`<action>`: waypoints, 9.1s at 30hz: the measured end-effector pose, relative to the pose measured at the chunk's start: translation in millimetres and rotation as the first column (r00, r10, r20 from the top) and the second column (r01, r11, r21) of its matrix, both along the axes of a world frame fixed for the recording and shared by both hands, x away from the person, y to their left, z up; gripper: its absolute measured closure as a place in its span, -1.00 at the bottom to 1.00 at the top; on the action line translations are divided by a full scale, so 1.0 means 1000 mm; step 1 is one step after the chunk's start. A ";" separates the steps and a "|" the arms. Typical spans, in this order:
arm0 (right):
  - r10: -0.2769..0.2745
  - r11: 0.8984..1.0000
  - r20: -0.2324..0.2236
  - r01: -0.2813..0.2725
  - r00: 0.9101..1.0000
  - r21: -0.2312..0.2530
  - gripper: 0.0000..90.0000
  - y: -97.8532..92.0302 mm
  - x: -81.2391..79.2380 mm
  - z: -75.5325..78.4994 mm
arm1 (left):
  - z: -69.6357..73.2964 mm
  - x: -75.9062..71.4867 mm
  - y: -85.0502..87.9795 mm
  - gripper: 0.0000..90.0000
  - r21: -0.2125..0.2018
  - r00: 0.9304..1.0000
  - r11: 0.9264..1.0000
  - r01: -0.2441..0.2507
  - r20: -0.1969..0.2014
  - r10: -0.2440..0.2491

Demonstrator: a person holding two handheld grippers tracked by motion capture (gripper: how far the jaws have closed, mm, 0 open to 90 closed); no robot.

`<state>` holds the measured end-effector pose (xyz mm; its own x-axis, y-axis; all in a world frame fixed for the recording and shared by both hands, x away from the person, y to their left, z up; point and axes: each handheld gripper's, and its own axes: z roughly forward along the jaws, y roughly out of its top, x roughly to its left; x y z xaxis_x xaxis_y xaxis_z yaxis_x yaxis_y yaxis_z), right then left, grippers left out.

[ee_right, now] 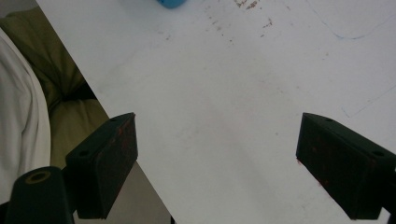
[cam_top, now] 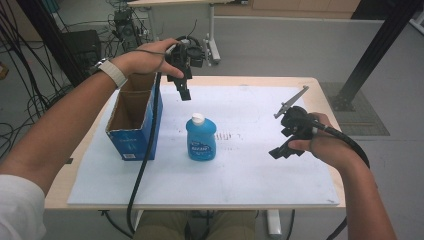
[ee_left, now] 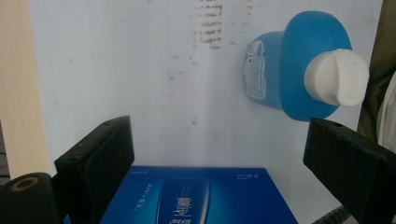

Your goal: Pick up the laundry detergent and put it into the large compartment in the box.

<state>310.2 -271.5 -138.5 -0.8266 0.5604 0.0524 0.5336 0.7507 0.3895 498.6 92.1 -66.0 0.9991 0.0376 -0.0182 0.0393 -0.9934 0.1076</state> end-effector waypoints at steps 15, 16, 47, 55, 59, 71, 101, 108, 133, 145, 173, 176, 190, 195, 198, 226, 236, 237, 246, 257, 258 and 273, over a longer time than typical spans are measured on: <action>-0.007 1.000 -0.006 0.007 1.000 -0.001 -0.72 -0.002 0.000 -0.001 | 0.002 0.001 0.002 -0.81 -0.015 1.000 1.000 0.002 -0.011 -0.002; -0.008 1.000 -0.006 0.008 1.000 -0.001 -0.72 -0.002 0.000 -0.002 | 0.003 0.000 0.002 -0.81 -0.013 1.000 1.000 0.004 -0.011 -0.004; -0.015 1.000 -0.003 0.015 1.000 -0.001 -0.72 -0.007 -0.006 -0.003 | 0.026 -0.036 -0.001 -0.85 -0.045 0.999 0.998 0.053 0.001 -0.053; -0.017 1.000 0.000 0.017 1.000 0.000 -0.72 -0.007 -0.007 -0.004 | 0.025 -0.042 -0.010 -0.85 -0.033 0.997 0.997 0.073 -0.016 -0.073; -0.016 1.000 -0.001 0.016 1.000 0.001 -0.72 -0.007 -0.008 -0.005 | 0.022 -0.045 -0.012 -0.85 -0.033 0.996 0.996 0.083 -0.021 -0.083; -0.011 1.000 -0.005 0.011 1.000 0.006 -0.72 -0.006 -0.004 -0.009 | 0.011 -0.050 -0.021 -0.84 -0.016 0.994 0.994 0.107 -0.030 -0.108; -0.019 1.000 -0.015 0.019 1.000 0.011 -0.72 -0.007 -0.005 -0.015 | -0.017 -0.056 -0.029 -0.84 -0.026 0.991 0.991 0.130 -0.037 -0.131; -0.021 1.000 -0.017 0.021 1.000 0.013 -0.72 -0.008 -0.006 -0.017 | -0.025 -0.058 -0.032 -0.83 -0.031 0.989 0.989 0.145 -0.039 -0.146; -0.024 1.000 -0.018 0.024 1.000 0.018 -0.72 -0.011 -0.008 -0.020 | -0.044 -0.061 -0.039 -0.83 -0.020 0.987 0.988 0.154 -0.040 -0.155; -0.022 1.000 -0.019 0.022 1.000 0.017 -0.72 -0.010 -0.007 -0.020 | -0.051 -0.063 -0.038 -0.83 -0.022 0.988 0.988 0.150 -0.036 -0.151; -0.027 1.000 -0.018 0.027 0.999 0.016 -0.72 -0.010 -0.007 -0.020 | -0.058 -0.060 -0.038 -0.83 -0.017 0.989 0.989 0.144 -0.037 -0.144; -0.027 1.000 -0.018 0.027 0.999 0.014 -0.72 -0.010 -0.007 -0.020 | -0.059 -0.060 -0.038 -0.83 -0.014 0.989 0.990 0.144 -0.037 -0.144; -0.025 1.000 -0.017 0.025 1.000 0.014 -0.72 -0.009 -0.006 -0.020 | -0.060 -0.060 -0.037 -0.83 -0.008 0.990 0.990 0.139 -0.038 -0.139; -0.027 1.000 -0.017 0.027 0.999 0.015 -0.72 -0.009 -0.007 -0.019 | -0.060 -0.060 -0.037 -0.82 -0.011 0.989 0.990 0.143 -0.038 -0.143; -0.025 1.000 -0.016 0.025 1.000 0.013 -0.72 -0.010 -0.007 -0.020 | -0.060 -0.060 -0.037 -0.82 -0.008 0.989 0.990 0.140 -0.038 -0.140; -0.025 1.000 -0.020 0.026 0.999 0.017 -0.72 -0.011 -0.006 -0.021 | -0.060 -0.059 -0.035 -0.81 -0.018 0.990 0.991 0.135 -0.040 -0.136; -0.023 1.000 -0.018 0.024 1.000 0.020 -0.72 -0.011 -0.006 -0.021 | -0.059 -0.060 -0.036 -0.82 -0.016 0.990 0.991 0.135 -0.039 -0.135; -0.024 1.000 -0.019 0.024 1.000 0.019 -0.72 -0.011 -0.007 -0.021 | -0.059 -0.060 -0.036 -0.82 -0.015 0.990 0.991 0.137 -0.036 -0.137; -0.026 0.999 -0.019 0.027 0.999 0.020 -0.72 -0.012 -0.007 -0.021 | -0.058 -0.060 -0.035 -0.82 -0.018 0.990 0.991 0.133 -0.036 -0.134; -0.031 0.999 -0.021 0.032 0.999 0.022 -0.72 -0.013 -0.007 -0.022 | -0.059 -0.060 -0.036 -0.82 -0.020 0.990 0.991 0.134 -0.038 -0.135; -0.032 0.999 -0.021 0.033 0.999 0.022 -0.72 -0.013 -0.007 -0.022 | -0.060 -0.060 -0.036 -0.82 -0.020 0.990 0.991 0.134 -0.039 -0.135; -0.033 0.999 -0.022 0.034 0.999 0.024 -0.72 -0.015 -0.007 -0.024 | -0.060 -0.059 -0.035 -0.83 -0.026 0.990 0.991 0.133 -0.037 -0.134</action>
